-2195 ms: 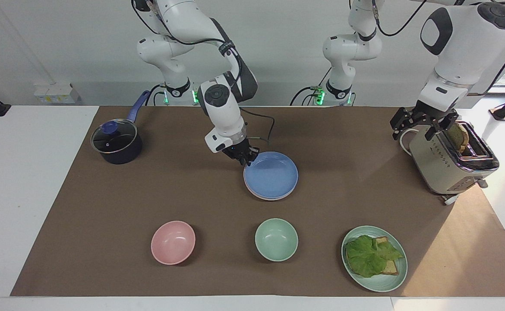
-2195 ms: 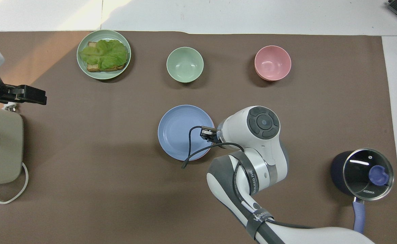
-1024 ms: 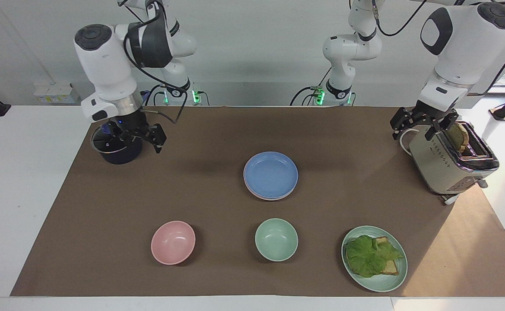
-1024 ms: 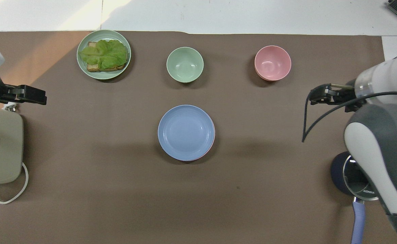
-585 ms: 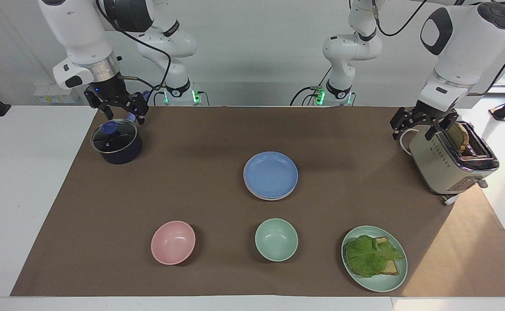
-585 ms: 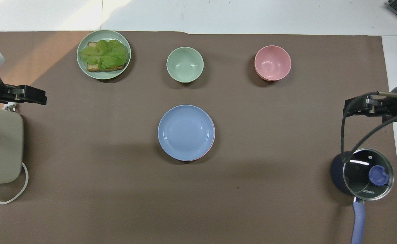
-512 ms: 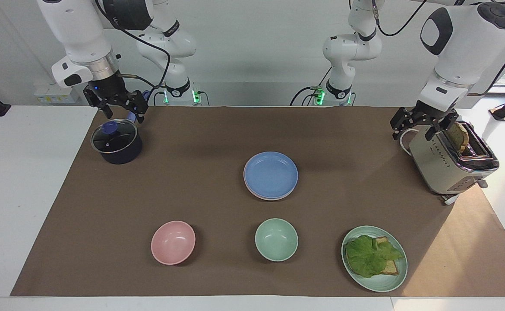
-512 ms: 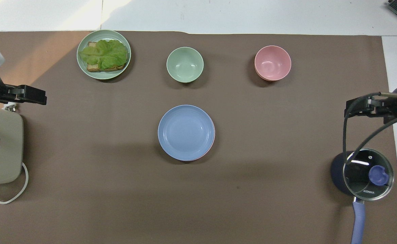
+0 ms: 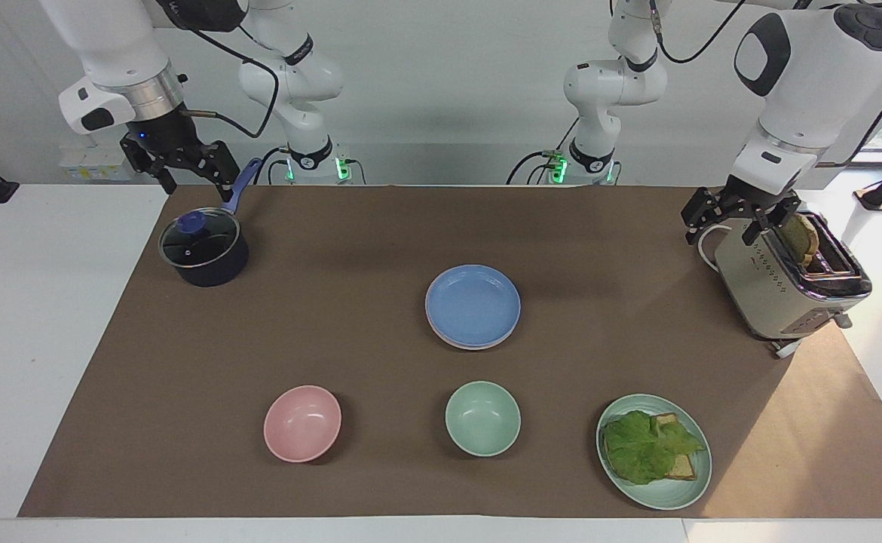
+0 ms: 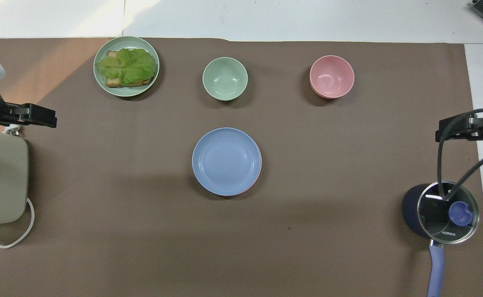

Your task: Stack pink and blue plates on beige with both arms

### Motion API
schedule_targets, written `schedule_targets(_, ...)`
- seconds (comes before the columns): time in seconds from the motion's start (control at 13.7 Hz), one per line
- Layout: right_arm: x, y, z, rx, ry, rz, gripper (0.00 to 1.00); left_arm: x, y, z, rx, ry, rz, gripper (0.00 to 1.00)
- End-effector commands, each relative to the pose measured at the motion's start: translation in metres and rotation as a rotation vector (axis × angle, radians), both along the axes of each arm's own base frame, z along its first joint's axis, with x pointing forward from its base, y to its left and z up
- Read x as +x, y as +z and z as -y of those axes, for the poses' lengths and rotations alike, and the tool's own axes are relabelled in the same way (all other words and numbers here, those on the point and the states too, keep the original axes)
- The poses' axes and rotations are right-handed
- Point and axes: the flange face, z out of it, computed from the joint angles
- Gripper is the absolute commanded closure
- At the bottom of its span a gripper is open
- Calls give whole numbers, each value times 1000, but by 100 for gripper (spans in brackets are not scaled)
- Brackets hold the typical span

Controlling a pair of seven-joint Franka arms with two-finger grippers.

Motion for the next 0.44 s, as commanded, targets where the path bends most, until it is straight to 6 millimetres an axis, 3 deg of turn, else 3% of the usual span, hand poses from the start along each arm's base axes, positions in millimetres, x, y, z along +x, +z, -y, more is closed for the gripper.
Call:
schedule_targets(0.0, 1, 6, -1, -12, 54, -8, 0, -3, 8, -5, 16, -9, -3, 0)
schedule_targets(0.37, 0, 5, -1, -7, 56, -14, 0, -3, 8, -5, 16, -9, -3, 0)
